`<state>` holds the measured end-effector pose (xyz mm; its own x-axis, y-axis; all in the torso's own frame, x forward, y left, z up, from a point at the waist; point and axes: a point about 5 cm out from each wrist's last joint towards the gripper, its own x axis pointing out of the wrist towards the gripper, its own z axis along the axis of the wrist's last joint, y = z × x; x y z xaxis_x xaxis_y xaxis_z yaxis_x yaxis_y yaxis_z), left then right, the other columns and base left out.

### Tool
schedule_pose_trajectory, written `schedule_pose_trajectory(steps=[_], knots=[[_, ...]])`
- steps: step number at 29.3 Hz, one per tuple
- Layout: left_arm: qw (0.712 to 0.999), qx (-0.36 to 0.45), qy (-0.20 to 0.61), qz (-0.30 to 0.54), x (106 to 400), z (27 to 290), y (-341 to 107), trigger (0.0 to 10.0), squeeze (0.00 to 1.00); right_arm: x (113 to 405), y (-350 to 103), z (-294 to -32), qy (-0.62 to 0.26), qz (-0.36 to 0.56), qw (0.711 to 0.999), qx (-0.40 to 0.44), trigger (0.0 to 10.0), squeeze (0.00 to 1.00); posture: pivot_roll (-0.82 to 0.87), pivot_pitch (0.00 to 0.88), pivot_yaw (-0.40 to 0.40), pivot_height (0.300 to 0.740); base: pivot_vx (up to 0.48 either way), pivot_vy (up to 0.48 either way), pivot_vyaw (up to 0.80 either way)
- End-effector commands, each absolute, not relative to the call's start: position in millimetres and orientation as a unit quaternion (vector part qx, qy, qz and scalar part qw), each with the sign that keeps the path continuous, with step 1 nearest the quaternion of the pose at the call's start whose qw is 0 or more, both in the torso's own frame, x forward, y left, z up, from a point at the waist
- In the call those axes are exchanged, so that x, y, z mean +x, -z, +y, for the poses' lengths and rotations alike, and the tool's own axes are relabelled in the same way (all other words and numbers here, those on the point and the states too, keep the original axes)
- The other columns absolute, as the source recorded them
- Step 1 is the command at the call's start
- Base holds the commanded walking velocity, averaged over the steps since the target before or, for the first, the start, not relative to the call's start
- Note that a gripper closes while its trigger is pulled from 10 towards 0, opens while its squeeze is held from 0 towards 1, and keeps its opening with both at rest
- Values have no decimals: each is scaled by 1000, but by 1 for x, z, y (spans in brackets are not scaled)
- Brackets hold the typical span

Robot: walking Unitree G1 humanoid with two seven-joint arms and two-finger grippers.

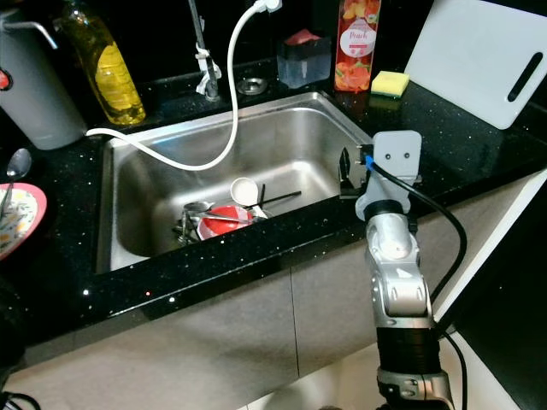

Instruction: Kitchen organization

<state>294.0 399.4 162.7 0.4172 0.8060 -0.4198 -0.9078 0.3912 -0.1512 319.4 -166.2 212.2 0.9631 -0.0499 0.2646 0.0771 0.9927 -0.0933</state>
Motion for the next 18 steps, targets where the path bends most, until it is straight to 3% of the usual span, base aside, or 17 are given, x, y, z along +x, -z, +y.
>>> schedule_pose_trajectory(steps=[1,5,6,8,9,12,15,16,18], knots=[[810,-213,-514,187,291,388,-137,0,0,323,-216,-164,24,-134,989,-53,10000,0,-10,0,44,740,0,0,0],[809,-212,-515,188,290,388,-136,0,0,324,-217,-165,25,-135,989,-53,10000,0,-3,0,46,740,0,0,0],[809,-210,-516,186,288,390,-138,1765,0,324,-216,-163,26,-134,989,-49,10000,0,11,0,51,740,0,0,0],[810,-209,-516,184,288,390,-140,1765,0,324,-215,-162,26,-133,990,-47,10000,0,12,0,52,740,0,0,0],[814,-199,-515,181,289,391,-145,10000,0,324,-214,-159,23,-132,990,-44,10000,0,17,0,61,740,0,0,0],[847,-124,-502,124,296,390,-174,10000,0,323,-211,-153,20,-130,991,-36,10000,0,23,0,69,740,0,0,0],[904,-56,-423,2,312,368,-220,10000,0,323,-209,-152,23,-129,991,-31,10000,0,34,0,82,740,0,0,0],[904,-56,-423,2,312,368,-220,10000,0,323,-209,-152,23,-129,991,-31,10000,0,34,0,82,740,0,0,0],[960,-30,-270,-70,329,322,-247,10000,0,324,-208,-153,26,-129,991,-29,10000,0,37,0,106,740,0,0,0]])
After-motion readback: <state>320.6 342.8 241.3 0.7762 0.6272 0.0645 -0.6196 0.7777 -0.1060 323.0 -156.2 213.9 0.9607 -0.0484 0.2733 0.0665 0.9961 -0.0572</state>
